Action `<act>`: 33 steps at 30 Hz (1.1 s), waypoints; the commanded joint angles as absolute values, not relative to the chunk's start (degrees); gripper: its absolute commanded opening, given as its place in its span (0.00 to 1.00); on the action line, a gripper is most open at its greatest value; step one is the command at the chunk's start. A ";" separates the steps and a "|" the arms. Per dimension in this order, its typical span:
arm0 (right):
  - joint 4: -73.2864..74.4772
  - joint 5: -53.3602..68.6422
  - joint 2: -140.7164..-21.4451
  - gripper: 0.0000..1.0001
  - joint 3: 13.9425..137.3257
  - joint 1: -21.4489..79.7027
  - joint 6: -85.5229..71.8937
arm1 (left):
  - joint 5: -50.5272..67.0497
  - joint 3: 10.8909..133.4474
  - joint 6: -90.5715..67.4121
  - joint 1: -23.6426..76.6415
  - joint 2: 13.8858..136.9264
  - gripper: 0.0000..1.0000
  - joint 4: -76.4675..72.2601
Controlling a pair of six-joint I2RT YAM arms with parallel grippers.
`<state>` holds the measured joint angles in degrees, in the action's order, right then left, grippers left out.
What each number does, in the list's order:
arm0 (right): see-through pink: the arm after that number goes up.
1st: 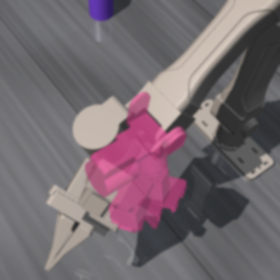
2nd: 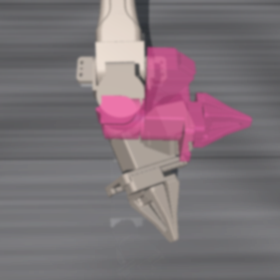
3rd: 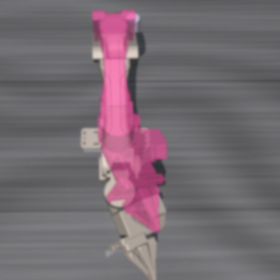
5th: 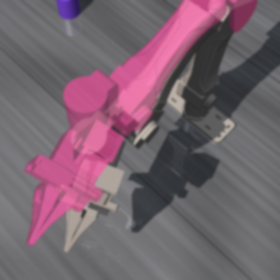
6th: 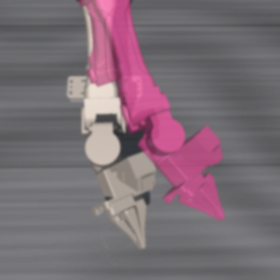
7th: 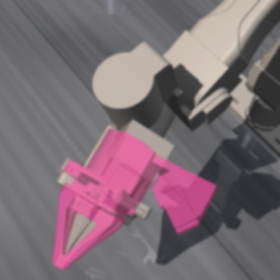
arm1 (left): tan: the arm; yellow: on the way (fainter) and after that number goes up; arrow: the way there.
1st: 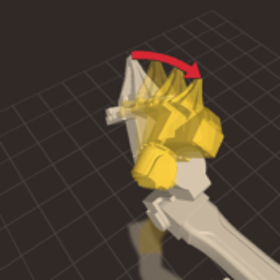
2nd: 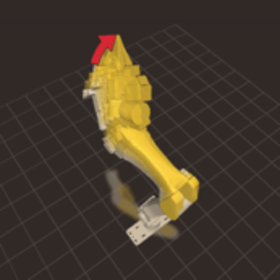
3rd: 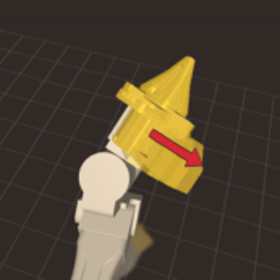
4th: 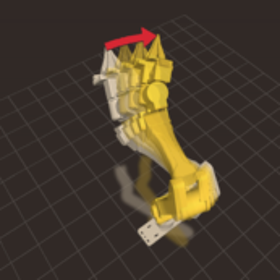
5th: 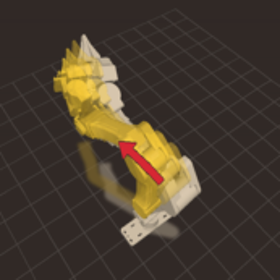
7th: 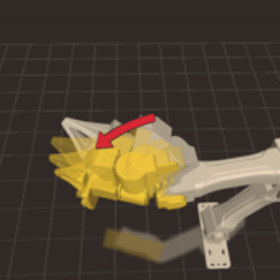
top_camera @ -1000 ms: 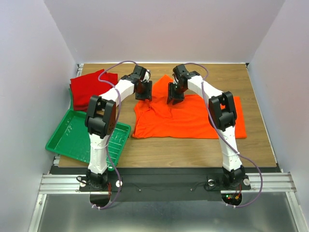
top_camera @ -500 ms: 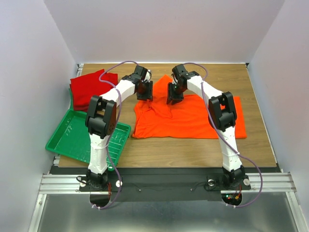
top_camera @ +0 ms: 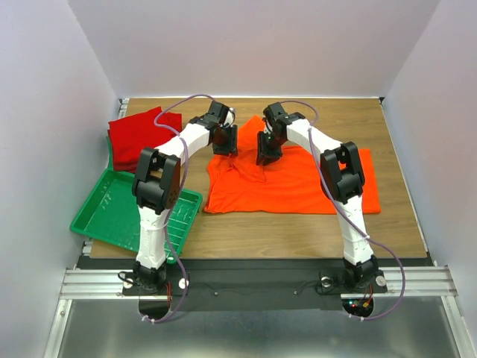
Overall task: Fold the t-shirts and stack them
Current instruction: Fold the tshirt
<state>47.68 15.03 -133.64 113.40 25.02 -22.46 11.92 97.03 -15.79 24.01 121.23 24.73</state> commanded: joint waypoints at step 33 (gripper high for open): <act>48.43 14.77 -129.82 0.00 112.59 26.46 -22.06 | 11.43 95.89 -15.65 24.96 120.15 0.08 22.24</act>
